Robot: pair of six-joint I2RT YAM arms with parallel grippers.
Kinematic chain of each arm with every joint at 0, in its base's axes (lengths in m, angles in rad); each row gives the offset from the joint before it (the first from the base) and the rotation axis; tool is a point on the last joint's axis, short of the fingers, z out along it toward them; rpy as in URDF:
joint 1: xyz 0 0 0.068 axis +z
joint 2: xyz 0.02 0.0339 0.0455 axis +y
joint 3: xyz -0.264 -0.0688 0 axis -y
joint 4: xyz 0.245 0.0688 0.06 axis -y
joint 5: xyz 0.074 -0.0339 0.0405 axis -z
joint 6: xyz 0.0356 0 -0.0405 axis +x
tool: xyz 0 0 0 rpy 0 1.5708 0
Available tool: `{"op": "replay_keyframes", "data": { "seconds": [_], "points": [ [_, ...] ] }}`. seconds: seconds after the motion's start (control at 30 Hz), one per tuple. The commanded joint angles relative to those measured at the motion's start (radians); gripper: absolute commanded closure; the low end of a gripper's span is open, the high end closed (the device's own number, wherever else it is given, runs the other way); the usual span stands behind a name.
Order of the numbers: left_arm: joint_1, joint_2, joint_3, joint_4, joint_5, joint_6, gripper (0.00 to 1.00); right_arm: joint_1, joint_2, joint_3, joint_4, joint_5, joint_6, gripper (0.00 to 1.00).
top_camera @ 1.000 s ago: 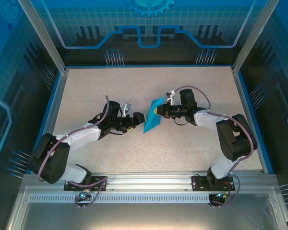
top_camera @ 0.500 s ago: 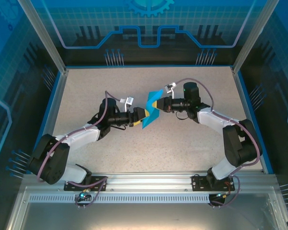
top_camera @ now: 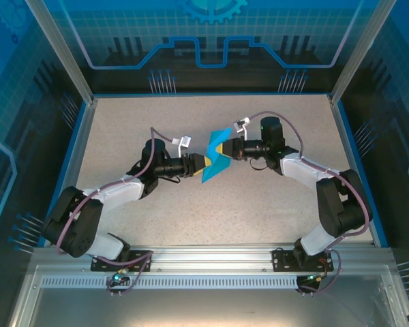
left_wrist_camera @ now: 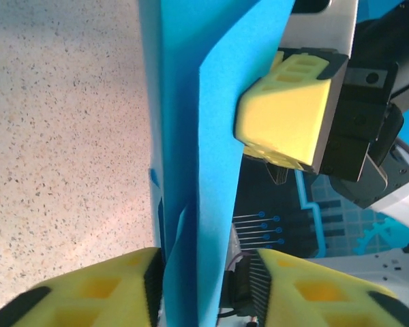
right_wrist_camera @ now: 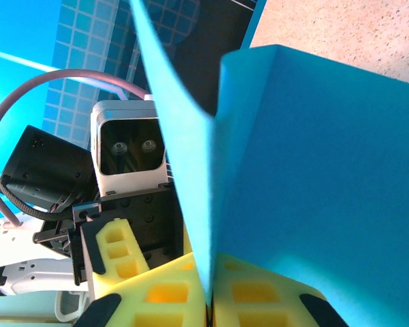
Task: Fold a paper plane with a square sheet of paper (pick it up from the middle)
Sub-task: Turn over the paper at the center of the table.
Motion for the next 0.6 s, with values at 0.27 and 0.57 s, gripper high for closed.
{"op": "replay_keyframes", "data": {
  "seconds": [0.27,0.57],
  "points": [
    [0.01,0.004,0.021,-0.025,-0.008,0.048,0.89,-0.016,-0.004,0.029,-0.101,-0.006,-0.05,0.84],
    [0.006,-0.093,0.089,-0.471,-0.22,0.305,0.92,-0.067,-0.182,-0.005,-0.433,0.315,-0.229,0.42]
  ]
}}
